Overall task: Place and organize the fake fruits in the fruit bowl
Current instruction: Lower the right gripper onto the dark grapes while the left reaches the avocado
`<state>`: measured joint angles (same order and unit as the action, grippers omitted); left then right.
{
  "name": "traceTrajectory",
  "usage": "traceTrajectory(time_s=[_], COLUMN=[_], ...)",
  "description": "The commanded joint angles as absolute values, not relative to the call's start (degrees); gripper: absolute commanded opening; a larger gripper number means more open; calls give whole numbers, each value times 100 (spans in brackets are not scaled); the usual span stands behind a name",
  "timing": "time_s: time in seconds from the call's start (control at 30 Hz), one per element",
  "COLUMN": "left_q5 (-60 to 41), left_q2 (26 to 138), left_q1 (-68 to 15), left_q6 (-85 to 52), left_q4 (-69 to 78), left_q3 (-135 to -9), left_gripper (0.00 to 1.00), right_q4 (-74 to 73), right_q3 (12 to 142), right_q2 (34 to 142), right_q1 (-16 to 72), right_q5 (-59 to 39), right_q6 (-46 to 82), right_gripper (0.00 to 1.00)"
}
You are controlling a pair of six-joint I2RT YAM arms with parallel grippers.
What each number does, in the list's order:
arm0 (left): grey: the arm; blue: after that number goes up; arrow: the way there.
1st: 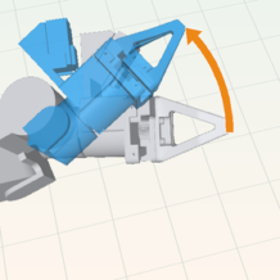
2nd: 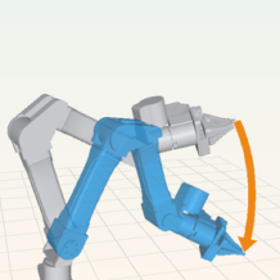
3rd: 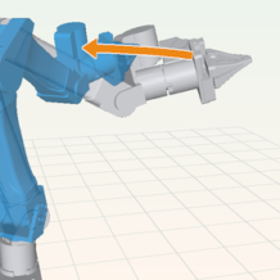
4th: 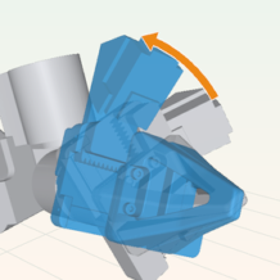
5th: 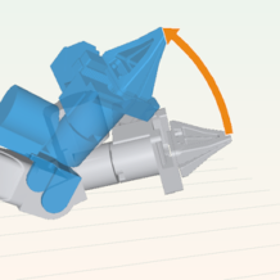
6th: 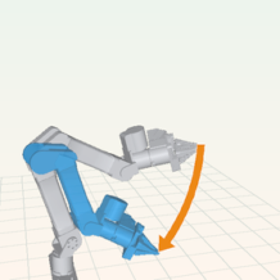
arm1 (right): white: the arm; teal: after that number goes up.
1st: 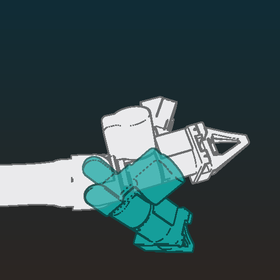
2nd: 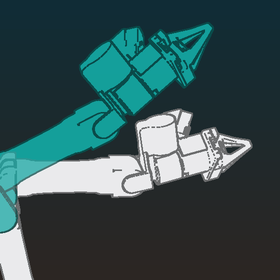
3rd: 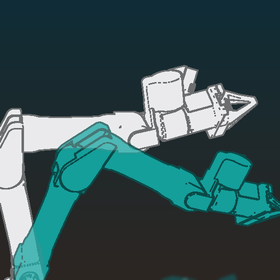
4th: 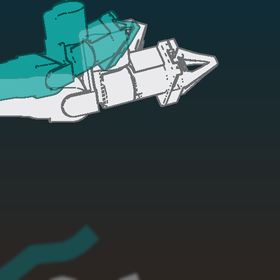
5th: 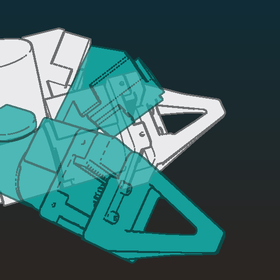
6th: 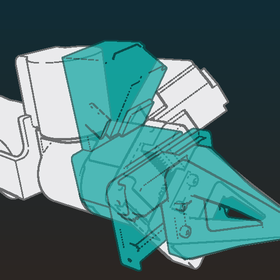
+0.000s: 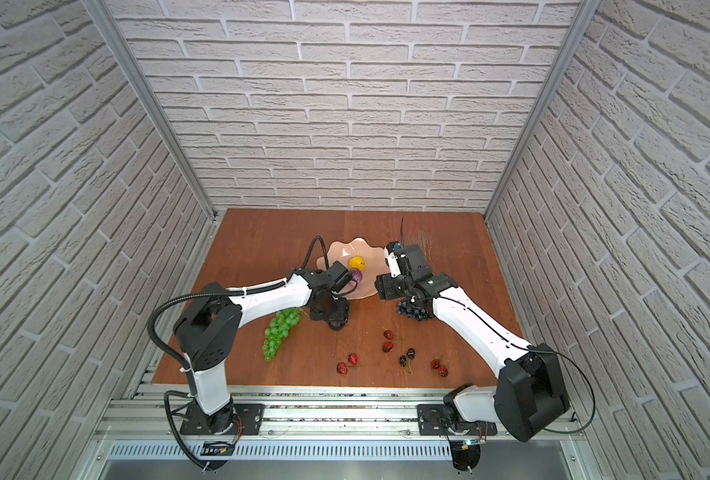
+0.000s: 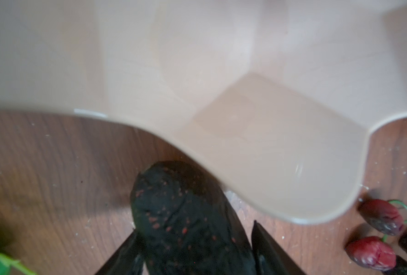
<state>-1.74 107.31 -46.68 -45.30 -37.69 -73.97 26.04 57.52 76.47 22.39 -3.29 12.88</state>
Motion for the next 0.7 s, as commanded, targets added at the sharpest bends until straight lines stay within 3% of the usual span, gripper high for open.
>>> traceTrajectory(time_s=[0.0,0.33,0.67], left_q5=[-88,-128,-288], left_q2=[10795,10523,9891], left_q1=[-4646,-4643,-4641], left_q6=[-4579,-4470,-4213], left_q4=[-3616,-3620,-4058], left_q3=[-7347,-7149,-7025], left_gripper=[65,44,41], right_q4=[2399,2365,2372], right_q3=[5660,5661,5738], right_q2=[7562,7564,7568], right_q1=[2276,2276,2275], right_q5=[-353,-290,-231], right_q6=[1301,1345,1363], right_gripper=[69,69,69])
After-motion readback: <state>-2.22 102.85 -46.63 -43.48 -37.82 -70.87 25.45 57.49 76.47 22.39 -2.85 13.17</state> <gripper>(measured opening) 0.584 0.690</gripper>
